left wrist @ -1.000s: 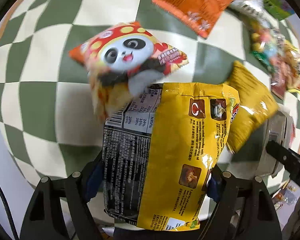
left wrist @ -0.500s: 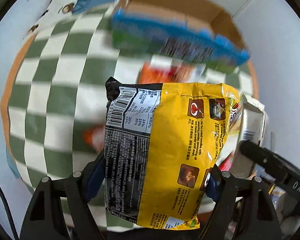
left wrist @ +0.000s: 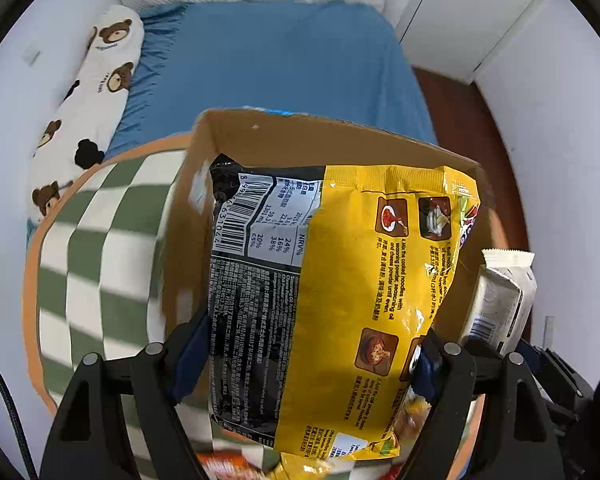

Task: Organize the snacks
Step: 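Carry both packets into the cardboard box and open both tools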

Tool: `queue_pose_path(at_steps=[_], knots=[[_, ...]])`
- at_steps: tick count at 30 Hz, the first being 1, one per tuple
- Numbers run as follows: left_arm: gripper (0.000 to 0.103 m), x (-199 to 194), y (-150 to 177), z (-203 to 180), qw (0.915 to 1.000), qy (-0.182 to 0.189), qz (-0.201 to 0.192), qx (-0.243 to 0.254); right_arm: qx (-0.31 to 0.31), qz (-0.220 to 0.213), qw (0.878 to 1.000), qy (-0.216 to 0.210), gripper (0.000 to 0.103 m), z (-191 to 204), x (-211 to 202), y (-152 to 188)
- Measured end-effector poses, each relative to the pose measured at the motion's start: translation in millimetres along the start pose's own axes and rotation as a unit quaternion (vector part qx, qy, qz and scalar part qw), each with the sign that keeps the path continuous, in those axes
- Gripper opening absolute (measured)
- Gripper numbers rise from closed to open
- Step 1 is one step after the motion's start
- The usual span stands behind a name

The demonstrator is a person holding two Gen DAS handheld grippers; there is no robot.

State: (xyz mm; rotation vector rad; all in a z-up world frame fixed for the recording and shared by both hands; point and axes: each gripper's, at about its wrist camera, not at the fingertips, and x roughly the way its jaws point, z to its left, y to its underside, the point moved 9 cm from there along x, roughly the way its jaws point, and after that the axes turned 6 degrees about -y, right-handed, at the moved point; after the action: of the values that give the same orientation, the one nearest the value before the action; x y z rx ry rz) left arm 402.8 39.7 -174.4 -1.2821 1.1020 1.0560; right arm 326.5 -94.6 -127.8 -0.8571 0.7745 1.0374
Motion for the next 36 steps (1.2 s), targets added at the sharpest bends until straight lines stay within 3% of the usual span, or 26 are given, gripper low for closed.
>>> queue_pose_path(at_steps=[5, 12, 14, 16, 18, 25, 36], knots=[[0.081, 70, -36, -19, 0.9987, -0.012, 0.049, 0.001, 0.003, 0.04, 0.999, 0.023, 0.056, -15, 61, -47], [0.081, 124, -56, -21, 0.9952, -0.035, 0.09, 0.015, -0.008, 0.078, 0.996, 0.044, 0.057, -31, 131, -71], [0.081, 135, -59, -18, 0.995, -0.04, 0.09, 0.015, -0.005, 0.102, 0.994, 0.037, 0.062, -34, 151, -68], [0.09, 142, -58, -17, 0.995, -0.029, 0.095, 0.007, 0.0, 0.114, 0.993, 0.039, 0.076, -42, 165, -68], [0.09, 146, -56, -17, 0.9951, -0.02, 0.097, 0.002, 0.001, 0.115, 0.992, 0.046, 0.079, -50, 173, -68], [0.09, 128, -41, -7, 0.997, -0.013, 0.076, -0.009, 0.002, 0.113, 0.992, 0.055, 0.08, -64, 172, -66], [0.09, 47, -13, 17, 0.9995, -0.018, -0.02, -0.019, -0.019, 0.06, 0.996, 0.067, 0.079, -41, 113, -47]])
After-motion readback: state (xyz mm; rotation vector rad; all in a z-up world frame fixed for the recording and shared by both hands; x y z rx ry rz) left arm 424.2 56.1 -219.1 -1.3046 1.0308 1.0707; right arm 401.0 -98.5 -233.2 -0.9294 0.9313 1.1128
